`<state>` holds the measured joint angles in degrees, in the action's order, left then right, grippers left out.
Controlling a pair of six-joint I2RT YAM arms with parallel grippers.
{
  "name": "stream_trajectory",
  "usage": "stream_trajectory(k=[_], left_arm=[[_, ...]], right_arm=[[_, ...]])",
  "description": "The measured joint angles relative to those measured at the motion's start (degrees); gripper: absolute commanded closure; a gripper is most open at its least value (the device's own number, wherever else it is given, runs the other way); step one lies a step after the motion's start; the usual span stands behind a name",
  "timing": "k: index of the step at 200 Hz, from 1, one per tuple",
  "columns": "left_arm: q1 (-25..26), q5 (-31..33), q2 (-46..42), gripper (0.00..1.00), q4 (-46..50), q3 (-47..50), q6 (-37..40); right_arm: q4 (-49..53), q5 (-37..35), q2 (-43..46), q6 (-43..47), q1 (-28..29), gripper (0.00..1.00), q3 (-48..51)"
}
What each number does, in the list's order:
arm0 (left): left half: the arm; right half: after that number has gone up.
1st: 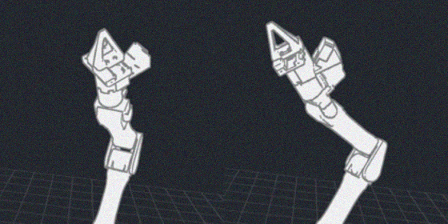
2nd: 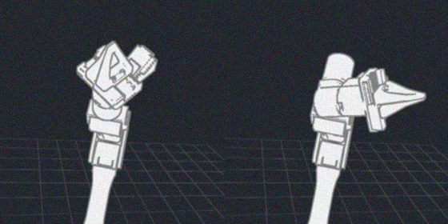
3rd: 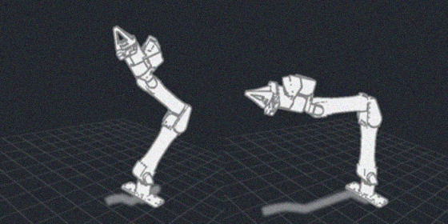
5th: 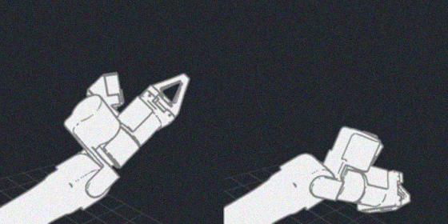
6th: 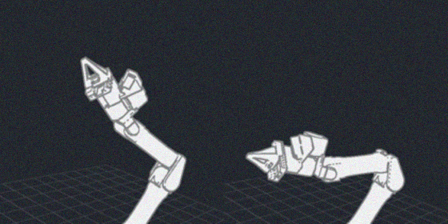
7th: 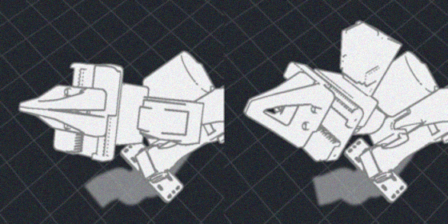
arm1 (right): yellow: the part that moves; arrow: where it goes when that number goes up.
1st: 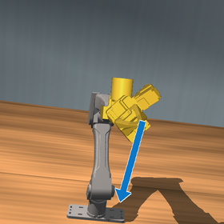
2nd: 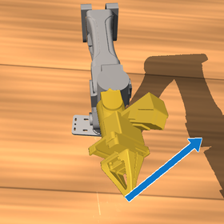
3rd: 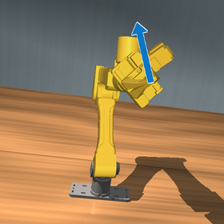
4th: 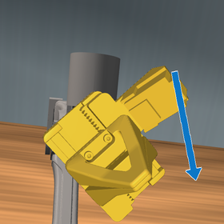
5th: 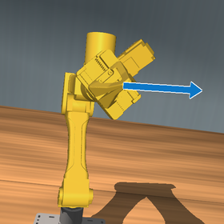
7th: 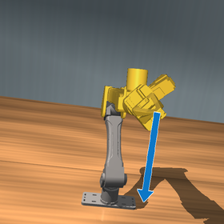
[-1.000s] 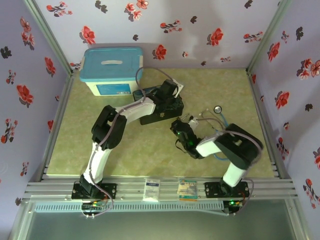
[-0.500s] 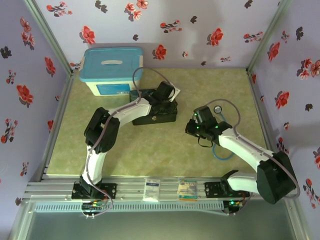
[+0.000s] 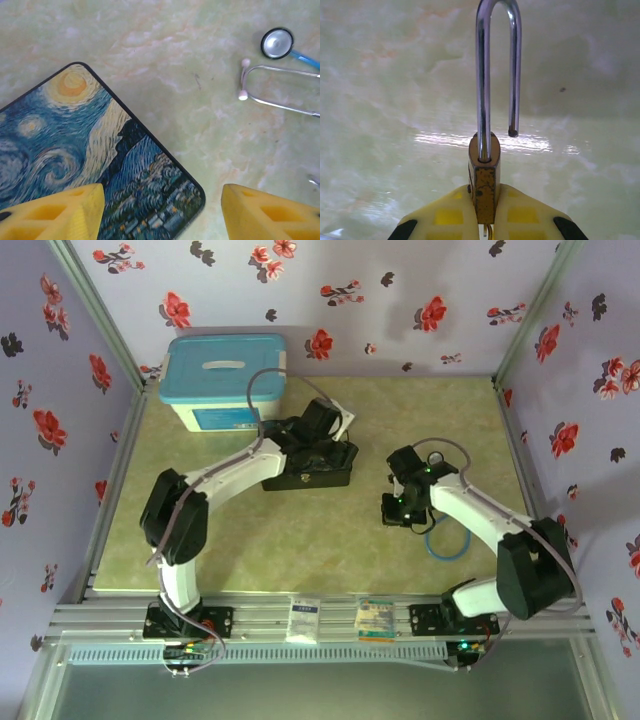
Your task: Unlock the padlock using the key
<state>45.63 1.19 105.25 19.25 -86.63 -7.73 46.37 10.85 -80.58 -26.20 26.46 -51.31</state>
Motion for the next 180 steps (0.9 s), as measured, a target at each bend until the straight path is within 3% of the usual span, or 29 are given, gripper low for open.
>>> stream_trajectory(k=[80,99,127,180], left_arm=[[3.43,-0.44,-16.35,0.34,-4.07,18.23,-8.44],[4.31,-0.46,-17.27,0.34,-4.22,20.48,-9.16],[4.52,-0.66,-17.49,0.34,-4.2,22.69,-10.01],[4.68,-0.83,-17.49,0.33,-4.28,23.12,-10.4]], right_arm=[[1.29,-2.12,-8.79,4.09,0.0,0.97,-0.9],[1.49,-3.19,-9.51,4.79,0.07,0.84,-1.16],[2.58,-4.55,-10.75,5.51,0.07,0.74,-1.79],[3.21,-7.65,-11.47,6.64,0.07,0.62,-3.54]])
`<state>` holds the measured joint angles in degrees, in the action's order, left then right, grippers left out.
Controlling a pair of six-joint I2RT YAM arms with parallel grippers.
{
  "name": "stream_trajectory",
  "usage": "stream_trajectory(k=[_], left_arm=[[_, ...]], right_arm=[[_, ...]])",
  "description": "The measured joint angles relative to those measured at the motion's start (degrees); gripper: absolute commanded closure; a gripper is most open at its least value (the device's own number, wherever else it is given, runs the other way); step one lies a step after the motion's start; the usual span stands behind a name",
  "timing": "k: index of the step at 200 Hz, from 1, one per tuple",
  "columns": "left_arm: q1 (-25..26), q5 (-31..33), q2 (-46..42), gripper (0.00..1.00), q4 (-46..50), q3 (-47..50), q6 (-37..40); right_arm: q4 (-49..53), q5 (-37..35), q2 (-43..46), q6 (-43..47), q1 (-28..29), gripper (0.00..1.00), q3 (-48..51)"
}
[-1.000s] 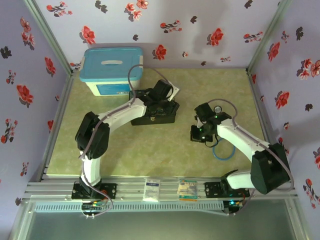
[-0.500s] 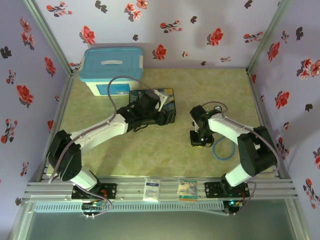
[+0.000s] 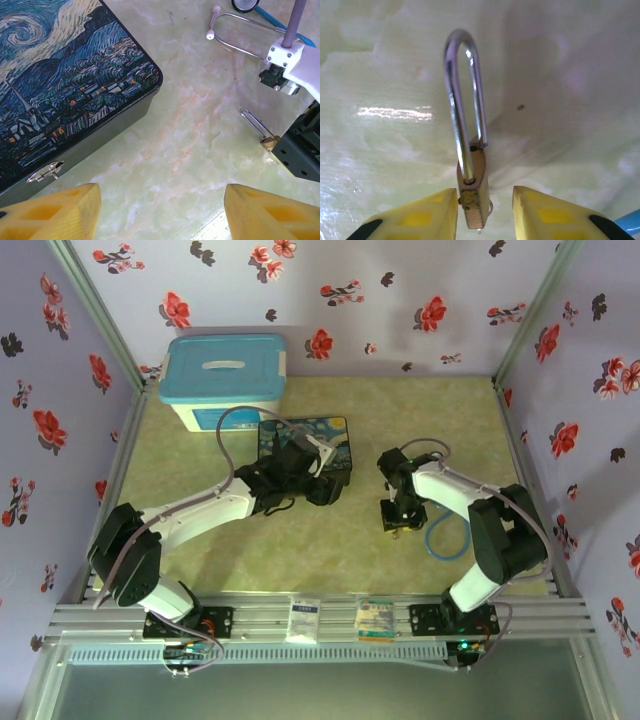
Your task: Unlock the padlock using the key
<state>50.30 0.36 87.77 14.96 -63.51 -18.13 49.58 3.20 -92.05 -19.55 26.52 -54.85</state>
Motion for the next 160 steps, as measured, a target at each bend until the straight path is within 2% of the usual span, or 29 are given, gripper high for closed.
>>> stream_trajectory(k=[60,78,137,160], left_arm=[[0.07,0.0,0.0,0.32,-0.15,0.04,0.0],[0.07,0.0,-0.04,0.33,-0.15,0.09,0.0],[0.07,0.07,-0.85,0.32,0.31,0.81,0.02],[0.07,0.28,-0.85,0.32,0.57,0.81,0.04]], right_arm=[[-1.99,-0.76,-1.33,0.04,0.28,0.62,-2.36],[-2.89,-0.44,-1.18,-0.28,0.37,0.69,-2.36],[-1.7,0.09,-0.15,-0.39,1.11,0.73,-1.95],[-1.68,0.46,0.35,-0.55,1.22,0.87,-1.01]])
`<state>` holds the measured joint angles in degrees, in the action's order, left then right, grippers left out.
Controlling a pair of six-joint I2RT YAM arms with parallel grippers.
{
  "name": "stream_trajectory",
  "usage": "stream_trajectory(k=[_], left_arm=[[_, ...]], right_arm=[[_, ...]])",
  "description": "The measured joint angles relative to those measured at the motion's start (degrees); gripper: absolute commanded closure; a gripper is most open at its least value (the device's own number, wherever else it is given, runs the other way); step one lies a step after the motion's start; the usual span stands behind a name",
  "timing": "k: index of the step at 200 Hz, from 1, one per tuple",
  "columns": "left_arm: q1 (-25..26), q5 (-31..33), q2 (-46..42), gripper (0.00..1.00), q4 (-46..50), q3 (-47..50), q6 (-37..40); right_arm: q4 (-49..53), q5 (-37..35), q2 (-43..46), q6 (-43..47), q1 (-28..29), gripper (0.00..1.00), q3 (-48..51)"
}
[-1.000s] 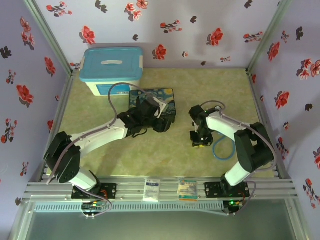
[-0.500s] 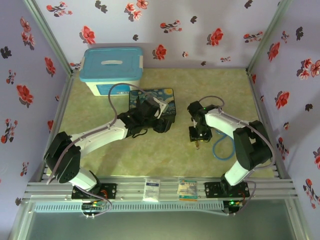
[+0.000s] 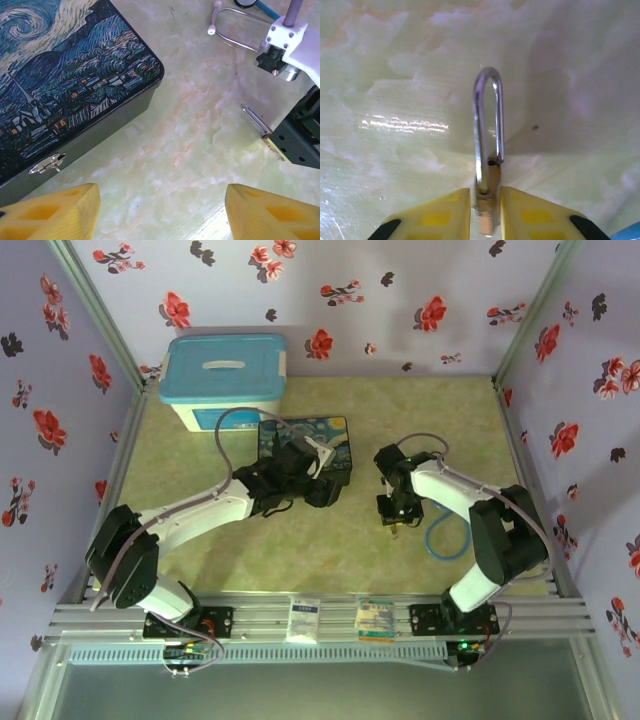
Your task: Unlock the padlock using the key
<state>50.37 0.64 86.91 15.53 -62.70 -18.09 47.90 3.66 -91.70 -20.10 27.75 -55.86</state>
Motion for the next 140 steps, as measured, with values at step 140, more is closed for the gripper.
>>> stream_trajectory(k=[140], left_arm=[[0.04,0.83,0.0,0.32,0.42,0.0,0.87]], right_arm=[[-5.44,11.56,2.43,0.02,-5.53,0.93,3.8]])
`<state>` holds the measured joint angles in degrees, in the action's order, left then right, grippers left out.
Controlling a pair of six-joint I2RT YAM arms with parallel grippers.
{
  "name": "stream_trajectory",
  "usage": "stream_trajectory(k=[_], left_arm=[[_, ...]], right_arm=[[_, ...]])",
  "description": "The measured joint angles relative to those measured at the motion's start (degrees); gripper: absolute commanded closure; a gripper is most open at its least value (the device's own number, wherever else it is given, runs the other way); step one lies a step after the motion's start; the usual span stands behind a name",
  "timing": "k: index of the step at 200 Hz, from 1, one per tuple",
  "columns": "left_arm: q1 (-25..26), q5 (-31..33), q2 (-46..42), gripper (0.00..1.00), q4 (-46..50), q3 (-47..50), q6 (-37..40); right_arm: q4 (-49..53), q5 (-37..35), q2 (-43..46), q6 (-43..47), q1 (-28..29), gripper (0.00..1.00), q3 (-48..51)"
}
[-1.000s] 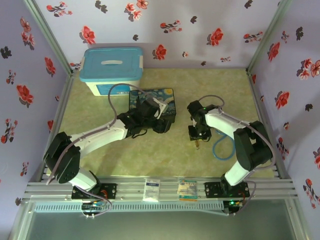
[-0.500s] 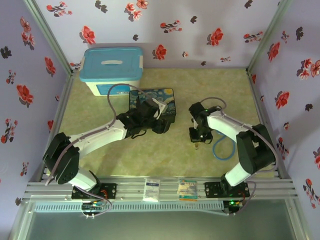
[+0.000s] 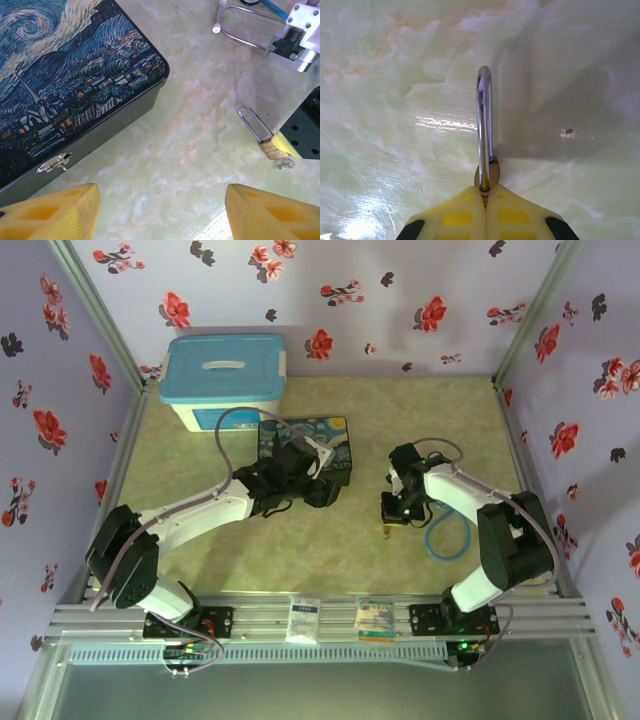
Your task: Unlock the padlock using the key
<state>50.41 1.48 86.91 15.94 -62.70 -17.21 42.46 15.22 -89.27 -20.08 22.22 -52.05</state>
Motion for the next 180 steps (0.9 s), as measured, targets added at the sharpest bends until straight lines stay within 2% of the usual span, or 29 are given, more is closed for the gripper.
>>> stream_trajectory(k=[47,65,78,98,151,180], left_arm=[[0.0,0.0,0.0,0.32,0.0,0.0,0.02],[0.0,0.0,0.0,0.32,0.0,0.0,0.02],[0.0,0.0,0.0,0.32,0.0,0.0,0.02],[0.0,0.0,0.0,0.32,0.0,0.04,0.02],[0.0,0.02,0.0,0.32,0.02,0.15,0.02],[0.0,0.02,0.02,0.32,0.02,0.2,0.02]], right_arm=[[0.31,-0.92,-0.35,0.0,0.07,0.91,-0.39],[0.42,-2.03,-0.52,-0.22,0.24,0.81,-0.7],[0.46,-4.13,-1.09,-0.04,0.33,0.83,-0.83],[0.68,-6.01,-1.62,-0.13,0.55,0.79,-1.22],[0.42,-12.79,-2.86,-0.11,2.1,0.76,-1.64],[0.37,-13.79,-3.3,-0.76,2.23,0.75,-1.57]])
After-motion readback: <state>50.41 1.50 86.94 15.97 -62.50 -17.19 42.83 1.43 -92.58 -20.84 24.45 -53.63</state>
